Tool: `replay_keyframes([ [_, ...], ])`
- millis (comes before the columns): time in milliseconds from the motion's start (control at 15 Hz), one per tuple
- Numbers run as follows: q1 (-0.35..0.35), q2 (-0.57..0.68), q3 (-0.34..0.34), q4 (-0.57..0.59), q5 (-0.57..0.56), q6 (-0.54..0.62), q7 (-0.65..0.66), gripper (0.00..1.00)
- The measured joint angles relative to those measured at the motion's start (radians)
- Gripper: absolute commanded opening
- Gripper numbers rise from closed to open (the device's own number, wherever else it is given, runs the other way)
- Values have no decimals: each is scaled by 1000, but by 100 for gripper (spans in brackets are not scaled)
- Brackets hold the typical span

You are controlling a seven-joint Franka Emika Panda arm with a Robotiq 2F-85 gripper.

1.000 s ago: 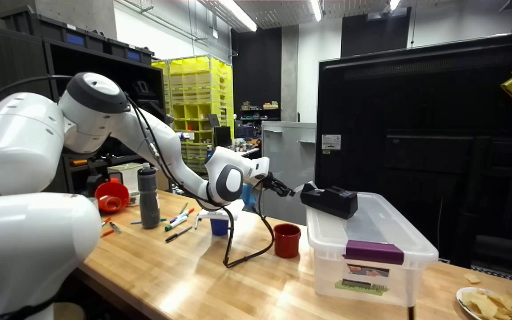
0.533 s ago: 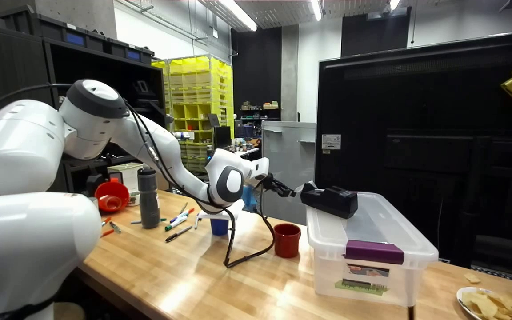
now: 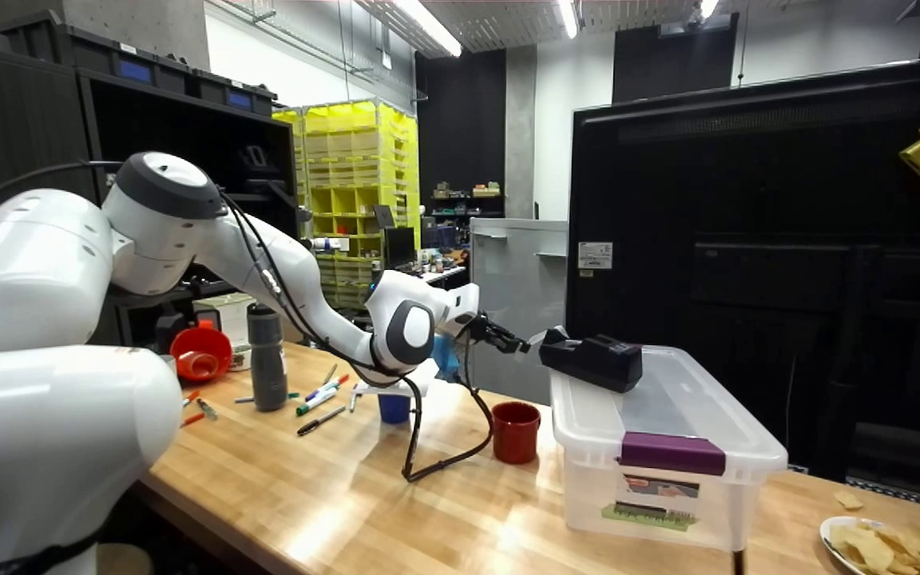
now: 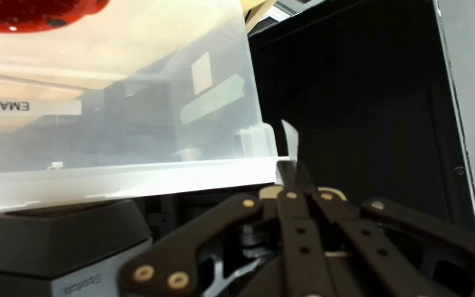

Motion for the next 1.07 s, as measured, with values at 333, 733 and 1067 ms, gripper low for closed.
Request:
replay_keyframes([
  [333,7,26,-2,5,11,-8,-4,0],
  [733,9,59,-5,19,30,-35,-4,0],
  [1067,9,84,-11,31,49,-68,-4,0],
])
